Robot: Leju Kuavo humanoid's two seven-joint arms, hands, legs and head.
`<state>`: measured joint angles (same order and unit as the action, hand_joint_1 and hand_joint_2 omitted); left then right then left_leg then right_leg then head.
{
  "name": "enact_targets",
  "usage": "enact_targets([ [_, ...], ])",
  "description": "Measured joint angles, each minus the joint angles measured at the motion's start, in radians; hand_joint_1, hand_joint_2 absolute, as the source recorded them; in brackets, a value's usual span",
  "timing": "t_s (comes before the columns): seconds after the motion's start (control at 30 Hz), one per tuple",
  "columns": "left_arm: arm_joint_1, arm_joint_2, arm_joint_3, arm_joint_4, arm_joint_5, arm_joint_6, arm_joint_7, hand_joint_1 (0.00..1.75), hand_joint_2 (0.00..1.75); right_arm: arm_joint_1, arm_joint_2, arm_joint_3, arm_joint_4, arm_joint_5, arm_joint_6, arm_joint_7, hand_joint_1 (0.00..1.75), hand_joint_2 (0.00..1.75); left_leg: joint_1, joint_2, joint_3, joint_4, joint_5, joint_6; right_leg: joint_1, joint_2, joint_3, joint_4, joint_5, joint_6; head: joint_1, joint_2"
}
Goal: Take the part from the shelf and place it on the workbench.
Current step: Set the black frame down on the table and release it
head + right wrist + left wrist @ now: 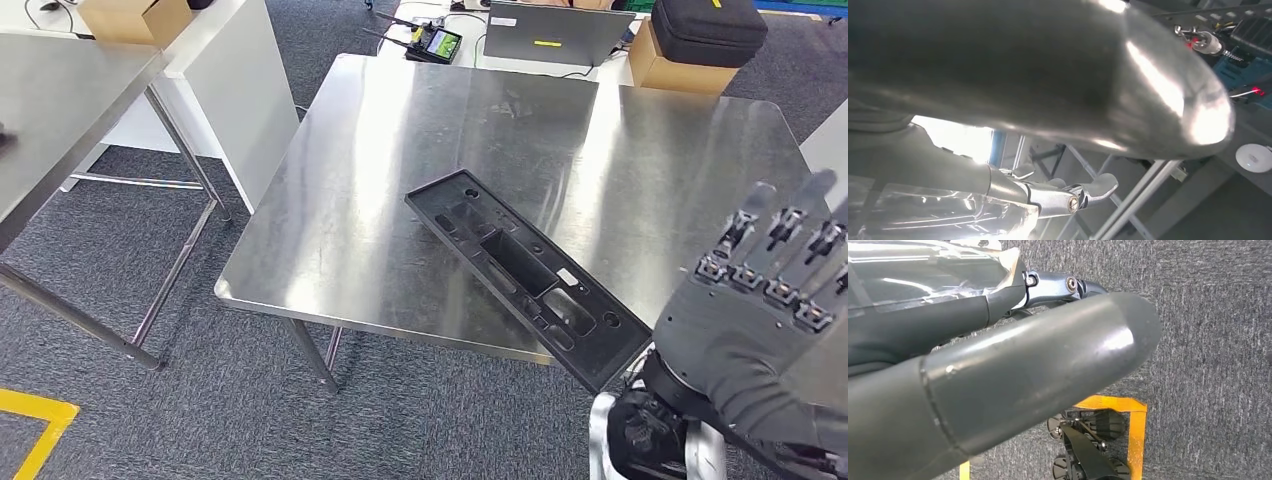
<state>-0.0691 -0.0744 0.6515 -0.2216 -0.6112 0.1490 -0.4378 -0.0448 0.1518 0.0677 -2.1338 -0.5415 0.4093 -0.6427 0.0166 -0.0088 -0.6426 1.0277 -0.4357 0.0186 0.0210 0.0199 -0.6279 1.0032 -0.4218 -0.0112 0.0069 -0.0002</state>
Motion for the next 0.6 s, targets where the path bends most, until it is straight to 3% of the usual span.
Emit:
enact_targets([
  [0.2, -0.01, 0.0, 0.005, -0.001, -0.008, -0.005, -0.005, 0.0, 0.0, 0.09, 0.017, -0.089, -0.023, -0.023, 0.063, -0.002, 0.0, 0.0, 0.0, 0.0, 0.0, 0.0, -0.001, 0.001, 0.0, 0.001, 0.001, 0.0, 0.0, 0.0, 0.0, 0.0],
  [0.33, -0.017, 0.001, 0.008, -0.001, -0.007, -0.006, -0.009, 0.0, 0.0, 0.115, 0.039, -0.138, -0.023, -0.047, 0.088, 0.031, 0.0, 0.0, -0.005, 0.0, 0.003, 0.002, -0.008, 0.02, -0.007, 0.0, 0.007, -0.004, -0.001, 0.007, 0.0, 0.0],
  [0.43, -0.019, -0.001, 0.013, -0.002, -0.007, -0.007, -0.012, 0.0, 0.0, 0.118, 0.049, -0.165, -0.021, -0.058, 0.095, 0.045, 0.0, 0.0, 0.002, 0.004, 0.031, -0.032, 0.009, 0.03, -0.004, -0.003, 0.011, 0.003, -0.008, 0.016, 0.0, 0.0],
  [0.47, -0.019, -0.003, 0.015, -0.002, -0.007, -0.007, -0.014, 0.0, 0.0, 0.118, 0.051, -0.174, -0.02, -0.062, 0.096, 0.049, 0.0, 0.0, 0.006, 0.005, 0.042, -0.046, 0.015, 0.031, -0.005, -0.005, 0.003, 0.028, -0.025, 0.017, 0.002, 0.0],
  [0.53, -0.019, -0.004, 0.019, -0.002, -0.008, -0.008, -0.016, 0.0, 0.0, 0.117, 0.053, -0.19, -0.015, -0.069, 0.095, 0.058, 0.0, 0.0, 0.009, 0.008, 0.05, -0.056, 0.02, 0.03, -0.019, -0.007, -0.038, 0.132, -0.081, 0.02, 0.004, 0.0],
  [0.6, -0.019, -0.004, 0.024, -0.001, -0.008, -0.008, -0.017, 0.0, 0.0, 0.118, 0.055, -0.208, -0.004, -0.079, 0.093, 0.068, 0.0, 0.0, 0.014, 0.009, 0.049, -0.056, 0.021, 0.025, -0.036, -0.008, -0.073, 0.224, -0.12, 0.032, 0.004, 0.0],
])
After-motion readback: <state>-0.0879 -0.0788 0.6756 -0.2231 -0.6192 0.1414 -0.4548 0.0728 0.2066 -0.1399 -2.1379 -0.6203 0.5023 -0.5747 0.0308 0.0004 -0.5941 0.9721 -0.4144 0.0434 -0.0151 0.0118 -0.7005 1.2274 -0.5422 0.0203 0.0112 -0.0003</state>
